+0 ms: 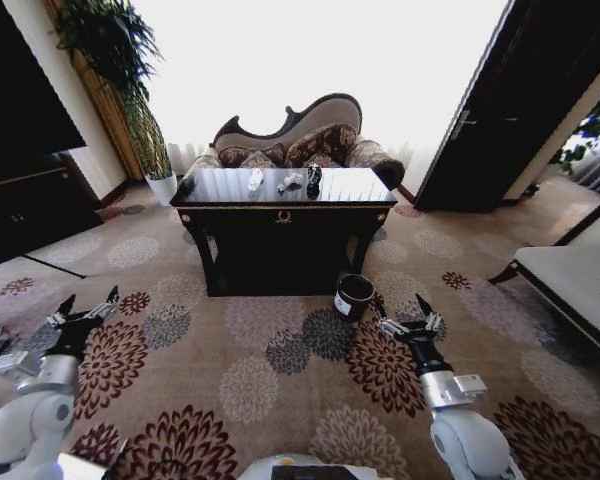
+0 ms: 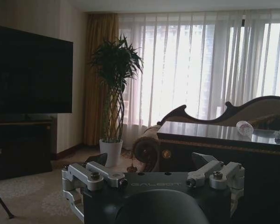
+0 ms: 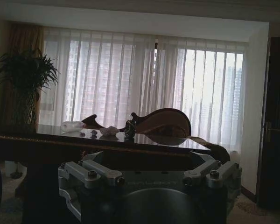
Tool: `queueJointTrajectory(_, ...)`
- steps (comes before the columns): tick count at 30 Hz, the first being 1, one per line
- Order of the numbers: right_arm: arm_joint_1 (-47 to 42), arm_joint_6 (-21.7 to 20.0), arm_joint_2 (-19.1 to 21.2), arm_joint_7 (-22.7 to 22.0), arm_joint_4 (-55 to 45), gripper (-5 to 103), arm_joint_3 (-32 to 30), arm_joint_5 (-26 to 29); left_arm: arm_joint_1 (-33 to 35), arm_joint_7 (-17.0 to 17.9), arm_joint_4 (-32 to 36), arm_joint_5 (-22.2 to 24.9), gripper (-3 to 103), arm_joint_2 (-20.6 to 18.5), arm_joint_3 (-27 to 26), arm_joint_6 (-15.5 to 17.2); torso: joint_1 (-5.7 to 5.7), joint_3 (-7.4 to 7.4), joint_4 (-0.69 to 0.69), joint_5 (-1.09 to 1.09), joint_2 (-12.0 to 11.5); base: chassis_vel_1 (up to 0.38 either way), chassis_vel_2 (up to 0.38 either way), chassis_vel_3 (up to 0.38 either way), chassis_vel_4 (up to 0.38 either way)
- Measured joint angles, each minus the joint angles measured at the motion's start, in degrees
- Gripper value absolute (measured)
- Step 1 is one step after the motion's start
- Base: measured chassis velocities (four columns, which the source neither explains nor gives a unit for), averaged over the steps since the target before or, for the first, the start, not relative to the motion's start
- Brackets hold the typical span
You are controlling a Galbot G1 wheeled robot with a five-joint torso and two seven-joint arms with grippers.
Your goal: Move to the front of the table and place the trash on the table into the trash bin.
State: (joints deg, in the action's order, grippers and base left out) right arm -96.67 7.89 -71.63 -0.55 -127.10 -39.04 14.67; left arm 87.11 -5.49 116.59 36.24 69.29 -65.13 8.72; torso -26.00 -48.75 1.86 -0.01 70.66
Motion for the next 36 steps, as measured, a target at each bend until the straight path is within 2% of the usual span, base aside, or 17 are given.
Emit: queueJointTrajectory(36, -0.2, 0.4, -0.1, -0.4, 0.5, 100, -0.4, 0.4, -0.1, 0.0, -0.4, -1.1, 100, -0.7, 0.4, 0.1, 0.0, 0.0, 0.0, 0.0, 0.0, 0.0, 0.0, 0.0, 0.0)
